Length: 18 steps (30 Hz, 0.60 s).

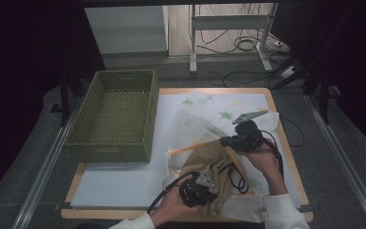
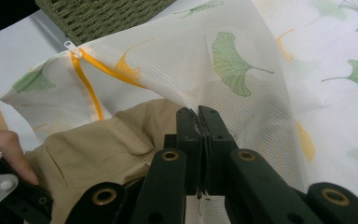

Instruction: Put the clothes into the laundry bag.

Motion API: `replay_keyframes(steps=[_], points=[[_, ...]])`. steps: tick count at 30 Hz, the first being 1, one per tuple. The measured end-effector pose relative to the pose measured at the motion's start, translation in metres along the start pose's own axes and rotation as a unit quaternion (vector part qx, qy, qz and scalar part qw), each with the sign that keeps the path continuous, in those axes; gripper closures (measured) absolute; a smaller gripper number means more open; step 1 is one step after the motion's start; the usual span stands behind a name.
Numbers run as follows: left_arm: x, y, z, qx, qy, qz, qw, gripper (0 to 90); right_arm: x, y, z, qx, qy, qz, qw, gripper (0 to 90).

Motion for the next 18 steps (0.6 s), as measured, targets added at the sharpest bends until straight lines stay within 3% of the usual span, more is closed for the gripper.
replay_keyframes(steps=[16, 17, 18], points=[[0.016, -0.007, 0.018, -0.008, 0.011, 0.031, 0.9994, 90.0, 0.0, -0.001, 0.0, 0.0, -0.001, 0.001, 1.0, 86.2], [0.015, -0.009, 0.021, -0.019, 0.024, 0.032, 0.999, 90.0, 0.0, -0.001, 0.0, 0.001, -0.001, 0.001, 1.0, 86.2], [0.016, -0.009, 0.022, -0.02, 0.023, 0.034, 0.999, 90.0, 0.0, -0.001, -0.001, 0.001, -0.001, 0.001, 1.0, 86.2]])
Point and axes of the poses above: each handheld gripper's, and its own axes: y roughly backward along the jaws, z roughly out of its top, x roughly to its left, the point moved 9 cm from there along -y, roughly forward along the jaws, and after that the axes turned 7 degrees about y, right-handed, at the moved point
